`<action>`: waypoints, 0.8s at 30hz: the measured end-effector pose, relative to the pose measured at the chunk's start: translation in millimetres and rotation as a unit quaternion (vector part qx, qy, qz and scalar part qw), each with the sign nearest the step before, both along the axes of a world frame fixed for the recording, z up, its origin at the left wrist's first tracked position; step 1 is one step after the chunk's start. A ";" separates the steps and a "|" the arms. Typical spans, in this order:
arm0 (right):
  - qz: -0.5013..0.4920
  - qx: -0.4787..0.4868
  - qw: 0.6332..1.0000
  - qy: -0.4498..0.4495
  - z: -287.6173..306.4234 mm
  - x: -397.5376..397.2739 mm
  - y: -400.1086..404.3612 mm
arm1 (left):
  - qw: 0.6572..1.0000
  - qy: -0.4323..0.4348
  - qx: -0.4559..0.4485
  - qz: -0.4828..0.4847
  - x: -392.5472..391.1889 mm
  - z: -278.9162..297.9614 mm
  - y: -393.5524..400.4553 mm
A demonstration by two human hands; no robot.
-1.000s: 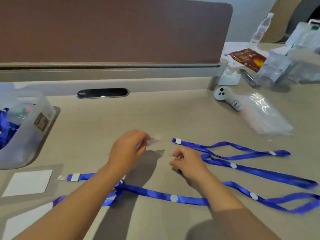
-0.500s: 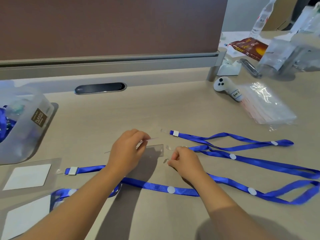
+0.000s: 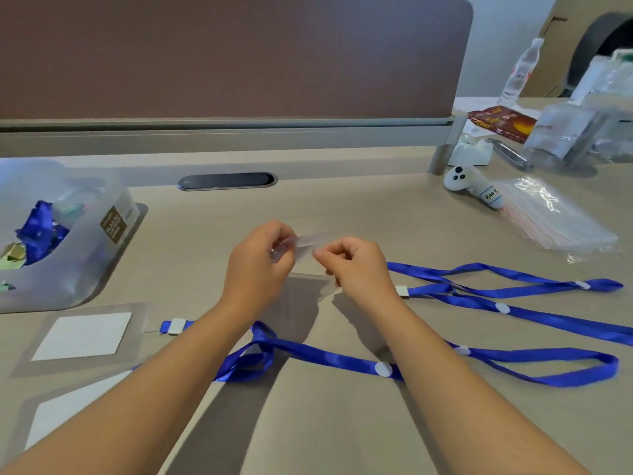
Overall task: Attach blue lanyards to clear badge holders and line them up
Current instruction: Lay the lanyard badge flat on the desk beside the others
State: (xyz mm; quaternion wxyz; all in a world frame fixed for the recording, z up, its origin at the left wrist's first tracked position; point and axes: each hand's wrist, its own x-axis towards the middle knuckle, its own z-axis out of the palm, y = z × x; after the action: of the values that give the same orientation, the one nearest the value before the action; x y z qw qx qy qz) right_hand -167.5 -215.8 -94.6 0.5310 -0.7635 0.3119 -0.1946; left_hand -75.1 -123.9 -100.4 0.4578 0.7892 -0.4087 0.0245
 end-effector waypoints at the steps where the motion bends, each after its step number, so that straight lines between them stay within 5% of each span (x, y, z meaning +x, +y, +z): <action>1: -0.013 0.004 1.000 -0.010 -0.9 0.5 7.3 | 1.000 -0.001 -0.013 -0.004 -1.3 -2.1 6.6; 13: -0.077 0.053 0.994 -0.053 0.6 -0.9 98.6 | 0.995 -0.024 -0.093 -0.037 -16.6 -11.4 93.0; 24: -0.005 0.142 0.983 -0.120 1.4 18.6 104.1 | 0.995 -0.052 -0.087 -0.021 7.8 -13.3 100.8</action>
State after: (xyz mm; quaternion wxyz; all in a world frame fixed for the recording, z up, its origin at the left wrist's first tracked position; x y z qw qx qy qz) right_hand -148.9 -111.6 -93.2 0.6667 -0.6499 0.2737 -0.2414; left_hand -67.3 -23.2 -113.7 0.5036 0.7348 -0.4452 0.0914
